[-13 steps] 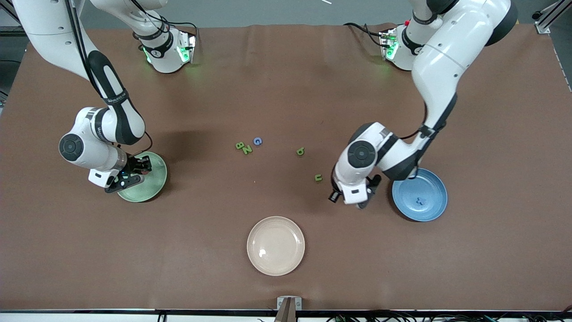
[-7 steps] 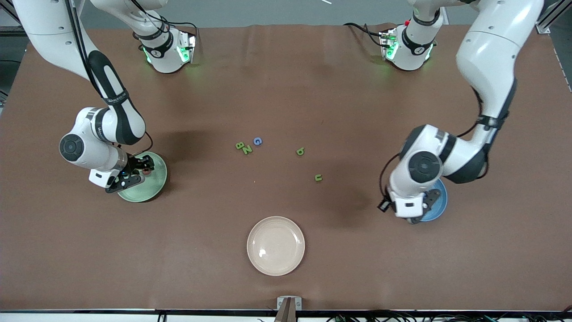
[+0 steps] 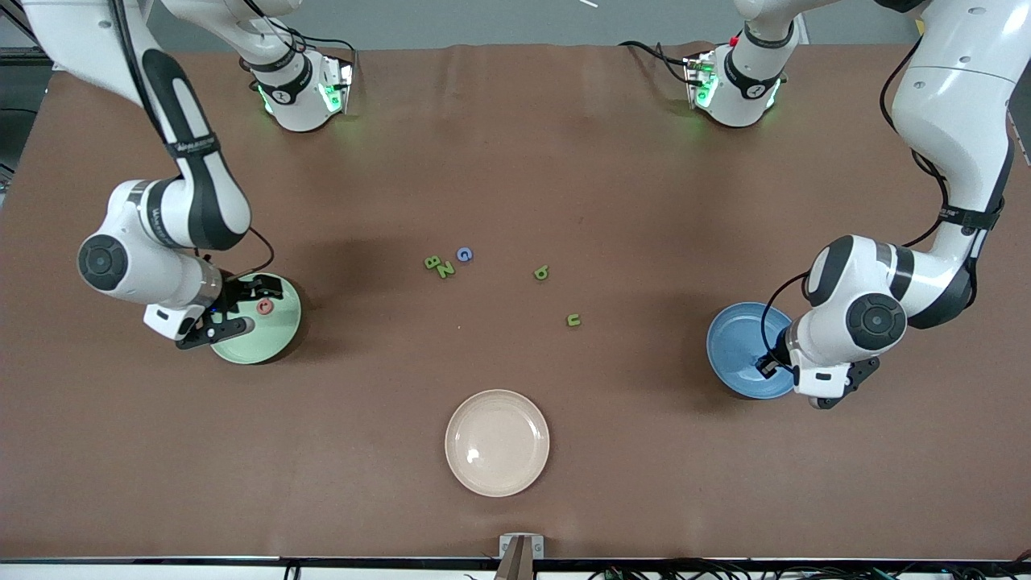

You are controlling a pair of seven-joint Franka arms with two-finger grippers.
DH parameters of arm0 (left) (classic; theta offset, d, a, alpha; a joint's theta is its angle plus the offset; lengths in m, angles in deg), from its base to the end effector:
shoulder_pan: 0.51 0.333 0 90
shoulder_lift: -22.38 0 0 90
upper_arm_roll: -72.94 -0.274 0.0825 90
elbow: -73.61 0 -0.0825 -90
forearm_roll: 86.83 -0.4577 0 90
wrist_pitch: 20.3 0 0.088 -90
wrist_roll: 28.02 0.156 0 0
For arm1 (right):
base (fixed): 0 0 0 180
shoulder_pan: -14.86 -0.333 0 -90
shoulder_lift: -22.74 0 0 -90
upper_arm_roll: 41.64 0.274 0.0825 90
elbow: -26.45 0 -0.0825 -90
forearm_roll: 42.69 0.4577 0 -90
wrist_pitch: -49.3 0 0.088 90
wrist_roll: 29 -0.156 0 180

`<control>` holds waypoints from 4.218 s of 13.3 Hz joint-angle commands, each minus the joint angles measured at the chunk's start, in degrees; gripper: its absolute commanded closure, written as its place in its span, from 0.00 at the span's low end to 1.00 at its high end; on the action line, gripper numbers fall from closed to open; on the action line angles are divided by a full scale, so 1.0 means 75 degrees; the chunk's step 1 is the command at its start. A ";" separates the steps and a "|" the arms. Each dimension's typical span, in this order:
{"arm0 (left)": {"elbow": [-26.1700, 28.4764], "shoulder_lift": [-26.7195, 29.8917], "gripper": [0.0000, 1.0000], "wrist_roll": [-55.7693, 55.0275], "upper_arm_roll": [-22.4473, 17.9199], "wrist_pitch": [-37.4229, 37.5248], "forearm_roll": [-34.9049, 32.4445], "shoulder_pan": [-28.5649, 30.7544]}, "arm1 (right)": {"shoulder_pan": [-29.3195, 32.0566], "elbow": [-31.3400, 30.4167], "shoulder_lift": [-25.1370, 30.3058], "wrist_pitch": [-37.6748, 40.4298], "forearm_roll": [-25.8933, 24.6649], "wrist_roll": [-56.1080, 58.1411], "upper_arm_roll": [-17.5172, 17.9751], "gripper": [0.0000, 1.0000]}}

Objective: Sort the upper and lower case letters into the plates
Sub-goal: 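Grasp a green letter with the left gripper while the right gripper grasps g, then drop the green letter onto the blue plate while the right gripper moves, then release the blue g onto the green plate with the right gripper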

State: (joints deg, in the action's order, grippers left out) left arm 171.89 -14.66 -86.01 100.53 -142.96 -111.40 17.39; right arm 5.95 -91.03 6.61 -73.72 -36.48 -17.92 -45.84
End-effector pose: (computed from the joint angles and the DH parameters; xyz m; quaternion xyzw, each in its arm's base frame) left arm 0.6777 -0.0859 0.1062 -0.9455 -0.3184 0.0364 0.0576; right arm 0.5994 0.0563 0.1485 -0.9898 -0.1039 0.0896 0.0373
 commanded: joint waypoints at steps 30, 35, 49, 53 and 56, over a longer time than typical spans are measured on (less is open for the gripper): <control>-0.0482 -0.1589 0.46 -0.3342 0.0857 -0.1811 -0.1165 -0.3383 | -0.5480 -0.0555 -0.1634 -0.3661 0.0087 -1.2868 -0.0037 0.57; -0.0505 -0.1554 0.88 -0.3342 0.0869 -0.1542 -0.1165 -0.3359 | -0.5480 -0.0532 -0.1705 -0.3684 0.0063 -1.2868 -0.0037 0.84; 0.0794 0.0532 1.00 -0.0521 0.1852 -0.0053 -0.1130 0.0070 | -0.1724 -0.0250 0.0640 0.0148 0.0040 -0.5660 -0.0084 0.87; 0.1158 0.0416 0.96 -0.0049 0.1900 -0.0135 -0.1177 0.0858 | -0.0303 -0.0168 0.0125 -0.0447 0.0028 -0.2281 -0.0084 0.87; 0.1205 0.0252 0.45 -0.0037 0.1877 -0.0135 -0.1177 0.1163 | 0.0097 -0.0203 -0.0507 -0.1057 0.0040 -0.1234 -0.0084 0.87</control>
State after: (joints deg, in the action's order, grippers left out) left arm 180.08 -12.52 -85.97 113.80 -143.54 -119.21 24.60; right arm 5.06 -92.21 5.86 -78.55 -36.11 -31.23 -47.77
